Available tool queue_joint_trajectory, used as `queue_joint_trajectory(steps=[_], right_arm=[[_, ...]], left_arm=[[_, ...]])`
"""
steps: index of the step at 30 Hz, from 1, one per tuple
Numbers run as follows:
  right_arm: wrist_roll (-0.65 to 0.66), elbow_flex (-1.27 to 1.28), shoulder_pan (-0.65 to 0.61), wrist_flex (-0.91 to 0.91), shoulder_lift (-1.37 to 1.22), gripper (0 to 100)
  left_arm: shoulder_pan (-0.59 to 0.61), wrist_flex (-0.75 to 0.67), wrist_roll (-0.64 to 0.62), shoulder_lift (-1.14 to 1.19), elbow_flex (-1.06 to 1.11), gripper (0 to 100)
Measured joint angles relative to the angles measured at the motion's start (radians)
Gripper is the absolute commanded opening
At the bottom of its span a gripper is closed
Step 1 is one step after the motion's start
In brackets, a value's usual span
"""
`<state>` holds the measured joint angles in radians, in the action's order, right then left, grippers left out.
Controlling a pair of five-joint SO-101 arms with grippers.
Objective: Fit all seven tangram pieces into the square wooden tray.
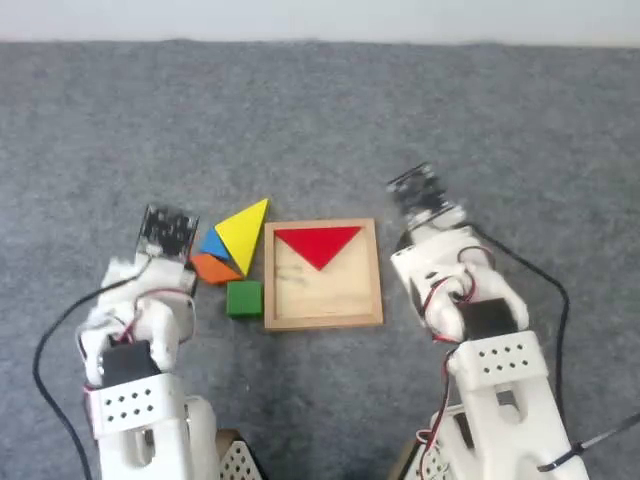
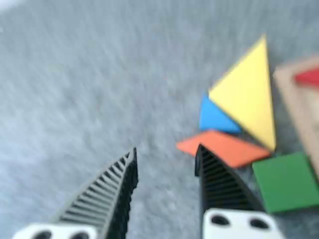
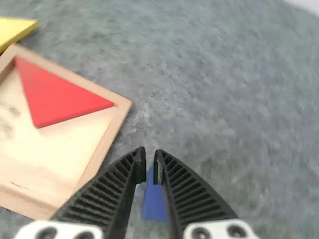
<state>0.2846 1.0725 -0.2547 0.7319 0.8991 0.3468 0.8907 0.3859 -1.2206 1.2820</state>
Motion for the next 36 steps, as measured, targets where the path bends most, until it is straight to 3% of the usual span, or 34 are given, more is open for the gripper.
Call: queue_joint_trajectory(steps=[4,9,15,22,27,36], right_arm=[[-0.021,-0.006,0.005,0.015,0.0,4.3],[-0.026,-0.006,0.011,0.015,0.0,4.3],[-0.026,-0.006,0.009,0.015,0.0,4.4],[-0.026,-0.006,0.008,0.015,0.0,4.4],[-0.026,-0.006,0.008,0.015,0.0,4.4],[-0.026,-0.006,0.008,0.015,0.0,4.4]], left_arm=[[-0.135,0.115,-0.132,0.064,-0.252,18],[-0.284,0.161,-0.176,0.43,-0.479,18],[-0.298,0.195,-0.14,1.043,-0.761,26],[-0.23,0.333,-0.046,1.585,-1.165,26],[-0.23,0.394,-0.009,1.718,-1.306,26],[-0.21,0.419,0.023,1.761,-1.349,30]])
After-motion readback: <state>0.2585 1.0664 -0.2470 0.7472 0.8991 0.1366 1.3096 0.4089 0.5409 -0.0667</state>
